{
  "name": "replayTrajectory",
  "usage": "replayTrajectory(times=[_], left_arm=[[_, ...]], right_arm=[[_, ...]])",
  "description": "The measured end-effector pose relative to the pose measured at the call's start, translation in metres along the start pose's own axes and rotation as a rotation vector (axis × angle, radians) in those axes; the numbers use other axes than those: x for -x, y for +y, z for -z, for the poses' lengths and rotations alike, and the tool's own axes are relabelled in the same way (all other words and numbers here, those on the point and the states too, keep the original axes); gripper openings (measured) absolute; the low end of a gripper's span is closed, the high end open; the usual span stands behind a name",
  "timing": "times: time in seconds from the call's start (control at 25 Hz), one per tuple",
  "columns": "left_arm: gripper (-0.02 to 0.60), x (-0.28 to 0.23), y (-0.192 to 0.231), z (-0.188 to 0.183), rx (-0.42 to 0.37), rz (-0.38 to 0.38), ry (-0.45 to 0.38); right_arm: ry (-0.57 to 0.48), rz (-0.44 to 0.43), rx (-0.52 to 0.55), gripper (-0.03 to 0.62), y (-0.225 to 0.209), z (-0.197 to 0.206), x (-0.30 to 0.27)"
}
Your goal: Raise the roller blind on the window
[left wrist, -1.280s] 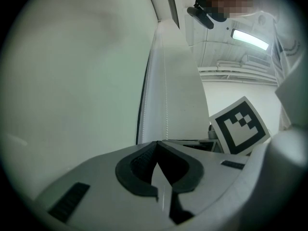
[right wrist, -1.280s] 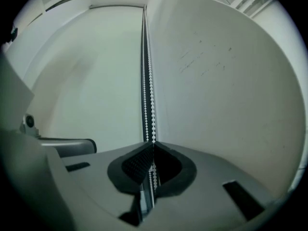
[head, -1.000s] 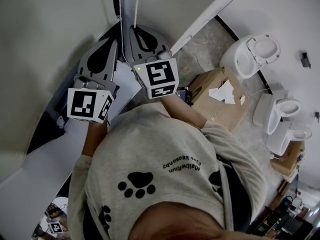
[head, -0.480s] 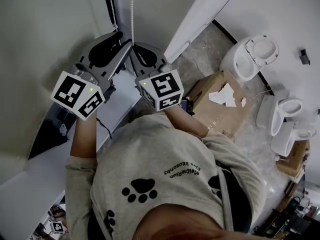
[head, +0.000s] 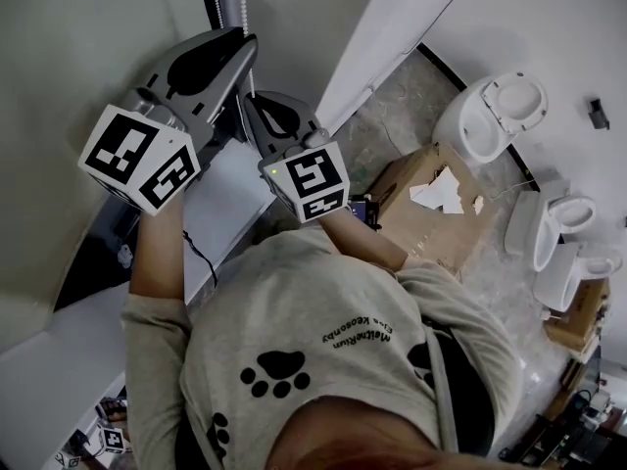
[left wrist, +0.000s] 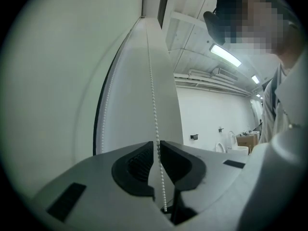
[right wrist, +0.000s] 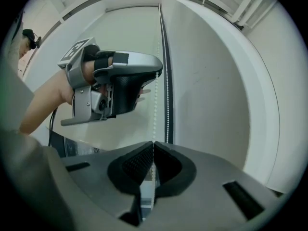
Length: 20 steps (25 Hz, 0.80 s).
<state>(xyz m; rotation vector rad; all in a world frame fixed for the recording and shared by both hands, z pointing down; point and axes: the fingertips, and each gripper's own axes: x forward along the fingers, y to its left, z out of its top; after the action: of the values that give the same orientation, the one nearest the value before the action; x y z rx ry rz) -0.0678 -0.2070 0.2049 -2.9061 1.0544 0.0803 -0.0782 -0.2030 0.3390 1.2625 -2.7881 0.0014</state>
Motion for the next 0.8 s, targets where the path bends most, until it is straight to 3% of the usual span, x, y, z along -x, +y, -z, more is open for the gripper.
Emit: replayTrajectory(times=[0.12, 0.28, 0.52, 0.8], left_arm=[[0.017, -0.006, -0.002, -0.001, -0.019, 0.011, 0.015], [0.011, -0.008, -0.003, 0.003, -0.071, -0.007, 0.022], [0.009, -0.001, 0.003, 0.013, 0.004, -0.041, -0.03], [0.009, 0.001, 0.0, 0.045, 0.035, -0.055, -0.018]], right_arm=[[-0.001, -0.003, 0.007, 0.011, -0.001, -0.001, -0.001], [-0.007, 0.01, 0.015, 0.011, -0.006, 0.002, -0.003], [-0.012, 0.022, 0.063, 0.011, -0.005, 0.01, -0.006], [0.033, 0.02, 0.078, 0.011, 0.0, 0.044, -0.005]])
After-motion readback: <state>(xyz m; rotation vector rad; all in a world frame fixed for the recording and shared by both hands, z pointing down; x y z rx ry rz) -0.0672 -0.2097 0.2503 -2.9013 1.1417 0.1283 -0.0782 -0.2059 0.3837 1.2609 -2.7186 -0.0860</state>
